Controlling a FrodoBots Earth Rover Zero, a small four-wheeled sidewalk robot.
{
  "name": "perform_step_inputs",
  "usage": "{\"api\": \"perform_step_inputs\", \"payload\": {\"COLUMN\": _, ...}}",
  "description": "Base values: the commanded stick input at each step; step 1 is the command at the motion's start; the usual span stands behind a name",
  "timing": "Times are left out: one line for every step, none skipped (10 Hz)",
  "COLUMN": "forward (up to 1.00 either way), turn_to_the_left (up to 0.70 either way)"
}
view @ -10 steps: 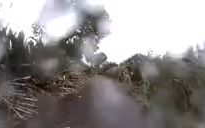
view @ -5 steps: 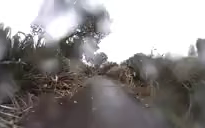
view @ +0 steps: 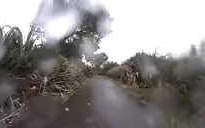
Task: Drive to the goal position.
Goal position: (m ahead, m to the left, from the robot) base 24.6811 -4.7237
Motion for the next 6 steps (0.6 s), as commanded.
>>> {"api": "perform_step_inputs", "payload": {"forward": 0.85, "turn_to_the_left": 0.0}}
{"api": "perform_step_inputs", "payload": {"forward": 0.85, "turn_to_the_left": 0.0}}
{"api": "perform_step_inputs", "payload": {"forward": 0.85, "turn_to_the_left": 0.28}}
{"api": "perform_step_inputs", "payload": {"forward": 0.85, "turn_to_the_left": 0.19}}
{"api": "perform_step_inputs", "payload": {"forward": 0.85, "turn_to_the_left": 0.08}}
{"api": "perform_step_inputs", "payload": {"forward": 0.85, "turn_to_the_left": 0.0}}
